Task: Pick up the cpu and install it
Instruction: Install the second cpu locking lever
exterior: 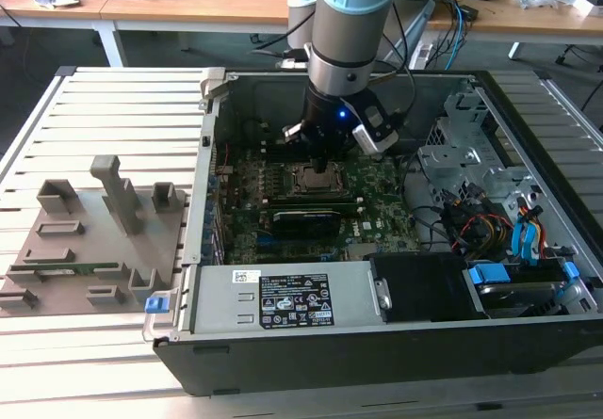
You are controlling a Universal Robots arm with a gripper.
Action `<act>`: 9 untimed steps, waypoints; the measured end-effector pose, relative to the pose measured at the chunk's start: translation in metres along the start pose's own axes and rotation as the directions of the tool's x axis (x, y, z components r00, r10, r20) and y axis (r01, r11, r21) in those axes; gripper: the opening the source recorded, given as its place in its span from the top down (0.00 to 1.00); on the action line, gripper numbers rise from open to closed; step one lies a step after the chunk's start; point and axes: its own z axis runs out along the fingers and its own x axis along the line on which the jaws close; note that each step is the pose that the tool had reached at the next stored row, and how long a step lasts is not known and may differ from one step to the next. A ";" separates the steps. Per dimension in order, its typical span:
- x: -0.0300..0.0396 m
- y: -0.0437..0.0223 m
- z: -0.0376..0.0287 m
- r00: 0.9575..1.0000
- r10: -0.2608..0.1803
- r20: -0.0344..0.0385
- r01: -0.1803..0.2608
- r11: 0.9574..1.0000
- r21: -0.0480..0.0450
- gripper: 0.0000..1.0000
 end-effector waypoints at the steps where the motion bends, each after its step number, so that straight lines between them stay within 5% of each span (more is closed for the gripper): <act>1: -0.0003 0.0021 -0.0052 1.000 0.000 0.000 0.000 1.000 0.003 0.89; 4: -0.0004 0.0041 -0.0110 1.000 0.000 -0.001 0.000 1.000 0.010 0.89; 6: -0.0005 0.0046 -0.0145 1.000 0.001 -0.004 0.000 1.000 0.024 0.89; 7: -0.0004 0.0051 -0.0183 1.000 0.001 -0.007 -0.001 0.999 0.045 0.89; 8: -0.0004 0.0056 -0.0210 1.000 0.003 -0.013 -0.001 0.997 0.082 0.89; 9: -0.0005 0.0060 -0.0226 1.000 0.005 -0.022 -0.002 0.991 0.136 0.89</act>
